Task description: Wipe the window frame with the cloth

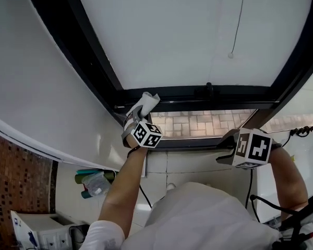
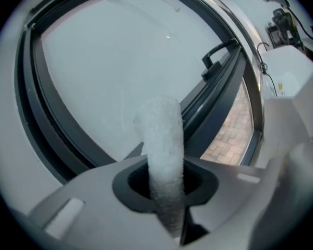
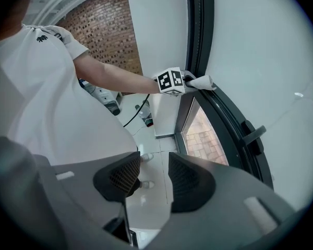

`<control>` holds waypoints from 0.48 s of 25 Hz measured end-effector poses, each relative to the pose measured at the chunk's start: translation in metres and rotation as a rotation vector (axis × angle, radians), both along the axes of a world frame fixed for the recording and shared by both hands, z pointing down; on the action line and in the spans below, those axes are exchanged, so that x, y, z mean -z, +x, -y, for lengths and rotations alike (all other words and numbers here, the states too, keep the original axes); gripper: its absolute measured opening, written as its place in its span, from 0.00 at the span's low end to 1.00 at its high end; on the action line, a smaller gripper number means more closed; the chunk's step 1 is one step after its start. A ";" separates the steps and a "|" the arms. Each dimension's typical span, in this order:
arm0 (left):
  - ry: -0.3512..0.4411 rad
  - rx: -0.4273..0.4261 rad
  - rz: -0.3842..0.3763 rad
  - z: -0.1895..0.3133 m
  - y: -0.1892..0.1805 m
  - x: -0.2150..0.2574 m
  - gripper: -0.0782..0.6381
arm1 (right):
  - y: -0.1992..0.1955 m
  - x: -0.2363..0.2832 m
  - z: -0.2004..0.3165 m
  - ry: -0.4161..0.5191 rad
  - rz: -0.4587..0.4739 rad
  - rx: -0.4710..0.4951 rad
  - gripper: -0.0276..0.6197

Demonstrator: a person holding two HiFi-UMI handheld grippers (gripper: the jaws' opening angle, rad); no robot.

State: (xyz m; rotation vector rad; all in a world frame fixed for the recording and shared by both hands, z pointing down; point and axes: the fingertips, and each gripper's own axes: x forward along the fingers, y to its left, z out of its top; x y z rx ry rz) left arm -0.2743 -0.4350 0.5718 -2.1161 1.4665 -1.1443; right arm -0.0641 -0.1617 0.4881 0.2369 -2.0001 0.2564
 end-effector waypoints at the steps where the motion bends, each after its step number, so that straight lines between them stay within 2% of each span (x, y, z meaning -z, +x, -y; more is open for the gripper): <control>1: -0.002 0.006 -0.025 -0.002 0.007 0.000 0.24 | 0.004 0.001 -0.001 -0.003 0.000 0.001 0.31; 4: -0.007 0.017 -0.066 -0.006 0.031 -0.002 0.24 | 0.020 0.000 -0.004 -0.004 -0.004 0.010 0.31; 12: -0.026 -0.014 -0.098 -0.021 0.113 -0.007 0.24 | 0.066 0.005 -0.004 0.018 -0.029 0.054 0.31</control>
